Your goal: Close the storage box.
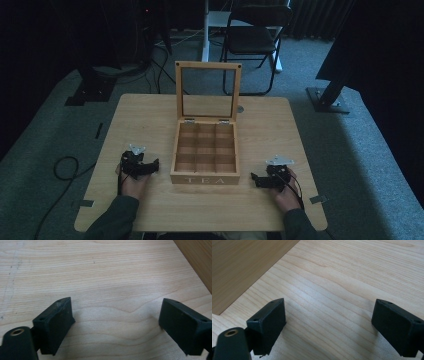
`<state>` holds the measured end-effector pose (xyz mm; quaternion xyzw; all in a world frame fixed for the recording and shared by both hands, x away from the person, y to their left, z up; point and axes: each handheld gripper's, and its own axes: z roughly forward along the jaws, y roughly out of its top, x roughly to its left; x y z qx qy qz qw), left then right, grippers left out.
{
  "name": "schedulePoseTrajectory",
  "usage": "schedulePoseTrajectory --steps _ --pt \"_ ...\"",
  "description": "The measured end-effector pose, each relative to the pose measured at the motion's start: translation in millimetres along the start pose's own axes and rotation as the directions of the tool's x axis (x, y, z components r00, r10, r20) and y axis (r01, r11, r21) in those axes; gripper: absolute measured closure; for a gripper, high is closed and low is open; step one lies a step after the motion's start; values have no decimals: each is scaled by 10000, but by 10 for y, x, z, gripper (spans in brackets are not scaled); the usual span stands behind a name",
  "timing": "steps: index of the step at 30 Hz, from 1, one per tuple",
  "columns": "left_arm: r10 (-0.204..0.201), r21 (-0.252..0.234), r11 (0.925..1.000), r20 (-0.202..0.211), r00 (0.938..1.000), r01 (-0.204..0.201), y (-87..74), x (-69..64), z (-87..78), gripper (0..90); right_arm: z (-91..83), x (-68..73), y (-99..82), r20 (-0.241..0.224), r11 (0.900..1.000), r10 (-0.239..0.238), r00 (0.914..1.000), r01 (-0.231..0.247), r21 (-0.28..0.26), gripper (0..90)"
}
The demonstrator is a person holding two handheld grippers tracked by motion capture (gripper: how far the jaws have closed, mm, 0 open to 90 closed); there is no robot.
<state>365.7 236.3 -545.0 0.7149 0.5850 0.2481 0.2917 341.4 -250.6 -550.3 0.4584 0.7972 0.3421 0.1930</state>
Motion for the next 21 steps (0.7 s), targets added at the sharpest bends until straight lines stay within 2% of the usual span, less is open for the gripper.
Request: schedulePoseTrajectory --steps 5,9,13,17,18,21 --pt "-33 -29 10000 -52 10000 33 -4 6 -6 145 0 0 0 -1 10000 -7 10000 7 1 116" --pt "-130 -118 9998 -130 9998 129 -12 26 -24 211 0 1 0 -2 10000 8 10000 -8 7 116" --pt "-123 -58 9999 -123 9998 122 -6 33 -29 233 2 1 2 -9 10000 -10 10000 10 10 116" --pt "-56 124 9999 64 10000 55 9 27 -57 291 3 0 2 -7 10000 -26 10000 26 -2 116" --pt "-45 205 9998 314 9995 39 23 24 -68 306 3 1 2 -8 10000 -18 10000 18 2 116" --pt "49 175 9998 368 9993 -56 42 13 -75 308 3 1 2 -9 10000 -22 10000 22 1 116"
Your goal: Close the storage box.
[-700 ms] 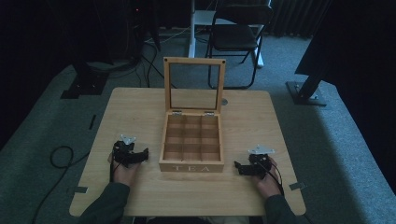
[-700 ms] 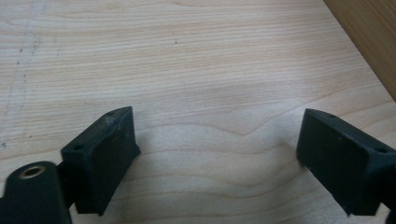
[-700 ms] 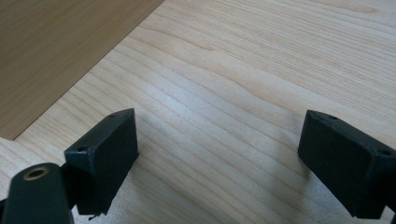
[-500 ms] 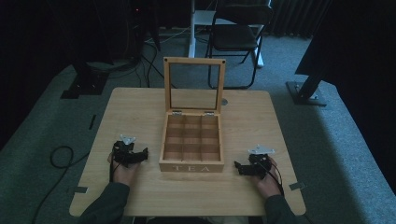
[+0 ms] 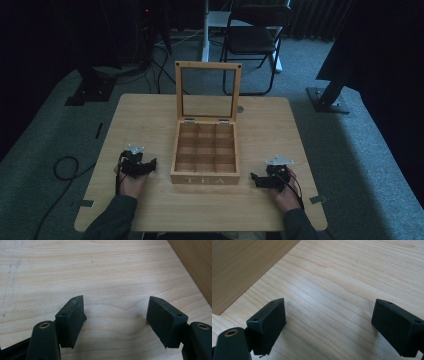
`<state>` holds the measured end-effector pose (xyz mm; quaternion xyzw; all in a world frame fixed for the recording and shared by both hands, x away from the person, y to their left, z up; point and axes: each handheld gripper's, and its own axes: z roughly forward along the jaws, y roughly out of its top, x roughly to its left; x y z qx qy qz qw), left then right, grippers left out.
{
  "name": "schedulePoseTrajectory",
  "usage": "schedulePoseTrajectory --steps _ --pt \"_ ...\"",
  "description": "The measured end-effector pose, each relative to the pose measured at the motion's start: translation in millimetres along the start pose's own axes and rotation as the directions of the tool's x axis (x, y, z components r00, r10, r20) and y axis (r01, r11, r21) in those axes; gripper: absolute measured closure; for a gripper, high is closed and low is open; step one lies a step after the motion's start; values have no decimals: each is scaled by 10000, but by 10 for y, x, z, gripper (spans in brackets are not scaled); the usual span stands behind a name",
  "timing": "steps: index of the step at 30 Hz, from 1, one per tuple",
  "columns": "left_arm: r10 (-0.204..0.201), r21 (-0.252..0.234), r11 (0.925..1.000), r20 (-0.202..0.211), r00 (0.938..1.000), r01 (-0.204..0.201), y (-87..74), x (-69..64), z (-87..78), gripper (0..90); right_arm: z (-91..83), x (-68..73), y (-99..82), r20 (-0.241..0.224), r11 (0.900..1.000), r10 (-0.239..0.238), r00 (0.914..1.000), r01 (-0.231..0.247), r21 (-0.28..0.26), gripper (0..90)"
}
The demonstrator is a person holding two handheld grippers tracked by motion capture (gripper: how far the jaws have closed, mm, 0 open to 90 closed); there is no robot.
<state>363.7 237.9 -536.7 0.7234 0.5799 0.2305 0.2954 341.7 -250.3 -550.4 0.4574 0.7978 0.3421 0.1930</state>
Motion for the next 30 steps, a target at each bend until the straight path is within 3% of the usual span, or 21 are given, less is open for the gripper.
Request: schedulePoseTrajectory --steps 4,12,15,23,30 --pt "321 -54 9995 238 9992 -320 59 -21 -52 309 -1 1 0 2 10000 12 10000 -12 8 116" --pt "363 -652 9973 474 9982 -332 191 2 -168 310 -2 5 -1 31 10000 41 10000 -41 7 116" --pt "633 -716 9957 521 9966 -595 263 3 -188 309 -2 6 -2 38 10000 56 10000 -56 2 116" --pt "1371 -1253 9838 684 9882 -1279 563 -52 -229 301 -5 11 -4 44 10000 40 10000 -40 7 116" --pt "1618 -1479 9776 718 9842 -1499 755 -81 -240 302 -5 11 -4 43 10000 41 10000 -41 7 116"
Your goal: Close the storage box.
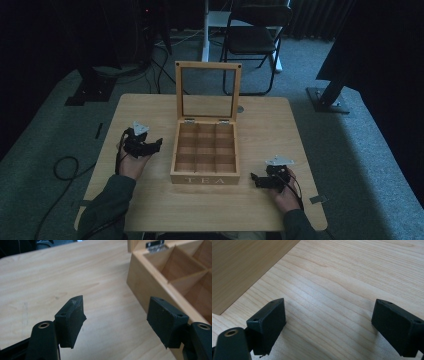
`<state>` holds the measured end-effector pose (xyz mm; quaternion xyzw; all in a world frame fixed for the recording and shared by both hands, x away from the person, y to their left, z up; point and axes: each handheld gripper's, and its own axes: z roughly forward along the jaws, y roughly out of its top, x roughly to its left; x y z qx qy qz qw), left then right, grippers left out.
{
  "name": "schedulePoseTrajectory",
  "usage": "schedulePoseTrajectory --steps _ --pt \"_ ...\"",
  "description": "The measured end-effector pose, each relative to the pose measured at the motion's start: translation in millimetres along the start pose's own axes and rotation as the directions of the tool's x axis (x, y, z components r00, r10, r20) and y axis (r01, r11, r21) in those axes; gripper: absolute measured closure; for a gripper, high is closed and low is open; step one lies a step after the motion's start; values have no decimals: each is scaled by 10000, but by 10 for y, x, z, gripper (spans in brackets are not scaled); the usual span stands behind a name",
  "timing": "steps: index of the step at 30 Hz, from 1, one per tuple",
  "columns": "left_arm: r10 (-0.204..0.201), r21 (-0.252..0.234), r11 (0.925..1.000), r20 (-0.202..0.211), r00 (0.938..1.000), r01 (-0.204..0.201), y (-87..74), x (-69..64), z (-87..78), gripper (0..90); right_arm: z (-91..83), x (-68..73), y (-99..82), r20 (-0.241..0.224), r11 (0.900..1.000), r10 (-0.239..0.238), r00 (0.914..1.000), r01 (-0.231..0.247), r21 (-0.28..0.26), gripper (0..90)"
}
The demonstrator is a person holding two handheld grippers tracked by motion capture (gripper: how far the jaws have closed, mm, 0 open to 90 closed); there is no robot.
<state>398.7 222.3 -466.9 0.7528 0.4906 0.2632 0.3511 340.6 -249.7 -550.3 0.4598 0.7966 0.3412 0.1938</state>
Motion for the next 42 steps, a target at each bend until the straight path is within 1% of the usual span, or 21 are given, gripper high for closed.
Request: schedulePoseTrajectory --steps 1,3,6,7,9,10,11,12,14,15,18,19,26,28,29,31,34,35,36,37,42 --pt "21 -54 10000 8 10000 -21 53 5 8 303 0 0 0 0 10000 1 10000 -1 2 116" --pt "7 -57 10000 40 10000 -7 100 13 16 302 0 0 0 1 10000 1 10000 -1 1 116" --pt "-6 -68 10000 113 9999 7 139 23 29 302 0 0 0 1 10000 -1 10000 1 0 116" --pt "-58 -60 10000 153 9999 59 159 28 37 302 0 0 0 -3 10000 -5 10000 5 -2 116" --pt "-161 13 9999 395 9991 161 217 59 64 301 0 0 0 -2 10000 -4 10000 4 -2 116" --pt "-161 13 9999 395 9991 161 217 59 64 296 0 0 0 -1 10000 -1 10000 1 0 116" --pt "-156 21 9999 540 9984 155 256 69 83 294 0 0 0 1 10000 -1 10000 1 -1 116" --pt "-156 21 9999 540 9984 155 256 69 83 294 0 0 0 1 10000 -1 10000 1 -1 116" --pt "18 -68 10000 531 9986 -14 311 72 96 296 0 0 0 1 10000 4 10000 -4 0 116" --pt "7 -100 9999 527 9986 -2 331 78 98 297 0 0 0 1 10000 1 10000 -1 -1 116" --pt "-92 -165 9998 561 9984 101 371 95 103 304 0 0 0 2 10000 0 10000 0 -2 116" --pt "-182 -193 9996 603 9980 194 413 111 106 304 0 0 0 1 10000 0 10000 0 -3 116" --pt "-366 -208 9991 695 9969 381 532 154 125 310 0 0 0 2 10000 2 10000 -2 -1 116" --pt "-584 -211 9980 768 9953 602 586 190 146 310 0 0 0 2 10000 1 10000 -1 -1 116" --pt "-584 -211 9980 768 9953 602 586 190 146 311 0 0 0 4 10000 1 10000 -1 -2 116" --pt "-773 -196 9967 815 9937 791 632 224 177 310 0 0 0 1 10000 -1 10000 1 -1 116" --pt "-823 -157 9963 835 9931 839 662 241 197 309 0 0 0 3 10000 1 10000 -1 -2 116" --pt "-915 -165 9955 941 9914 934 690 259 214 306 0 0 0 2 10000 2 10000 -2 -2 116" --pt "-915 -165 9955 941 9914 934 690 259 214 305 0 0 0 2 10000 2 10000 -2 -2 116" --pt "-1016 -174 9944 1047 9893 1040 708 271 225 305 0 0 0 1 10000 1 10000 -1 -3 116" --pt "-1027 -250 9940 1189 9876 1064 760 280 252 303 0 0 0 3 10000 2 10000 -2 -3 116"
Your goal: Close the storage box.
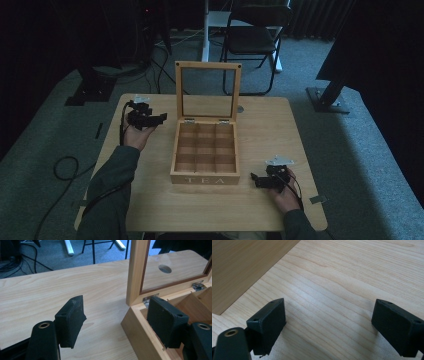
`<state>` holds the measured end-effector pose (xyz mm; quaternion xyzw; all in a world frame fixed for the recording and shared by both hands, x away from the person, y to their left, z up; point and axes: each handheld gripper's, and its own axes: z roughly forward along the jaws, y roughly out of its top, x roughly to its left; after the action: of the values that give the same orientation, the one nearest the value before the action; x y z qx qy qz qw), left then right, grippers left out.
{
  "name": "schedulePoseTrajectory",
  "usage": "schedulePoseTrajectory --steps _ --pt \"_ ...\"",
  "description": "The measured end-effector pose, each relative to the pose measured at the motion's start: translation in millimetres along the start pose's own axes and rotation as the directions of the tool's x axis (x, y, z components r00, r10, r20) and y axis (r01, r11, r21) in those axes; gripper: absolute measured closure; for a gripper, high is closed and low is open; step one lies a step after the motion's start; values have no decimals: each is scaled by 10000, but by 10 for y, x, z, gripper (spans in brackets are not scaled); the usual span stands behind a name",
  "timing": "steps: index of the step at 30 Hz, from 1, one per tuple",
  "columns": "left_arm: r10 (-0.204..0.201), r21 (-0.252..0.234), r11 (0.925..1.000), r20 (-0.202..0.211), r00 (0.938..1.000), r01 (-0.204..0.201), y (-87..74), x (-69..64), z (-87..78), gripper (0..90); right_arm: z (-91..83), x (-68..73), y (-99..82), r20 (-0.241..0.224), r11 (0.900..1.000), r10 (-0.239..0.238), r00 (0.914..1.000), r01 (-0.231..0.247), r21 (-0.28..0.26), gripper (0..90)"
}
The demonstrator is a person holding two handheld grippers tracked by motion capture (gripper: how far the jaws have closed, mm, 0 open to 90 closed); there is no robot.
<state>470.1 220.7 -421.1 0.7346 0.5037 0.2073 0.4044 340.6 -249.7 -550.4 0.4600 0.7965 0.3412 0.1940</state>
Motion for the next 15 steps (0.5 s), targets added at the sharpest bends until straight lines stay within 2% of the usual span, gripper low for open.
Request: schedulePoseTrajectory --steps 12,15 --pt "-214 -70 9997 50 9998 215 138 71 108 294 0 0 0 -2 10000 -1 10000 1 2 116" --pt "-541 -151 9984 128 9985 543 168 116 139 295 0 0 0 -3 10000 1 10000 -1 2 116"
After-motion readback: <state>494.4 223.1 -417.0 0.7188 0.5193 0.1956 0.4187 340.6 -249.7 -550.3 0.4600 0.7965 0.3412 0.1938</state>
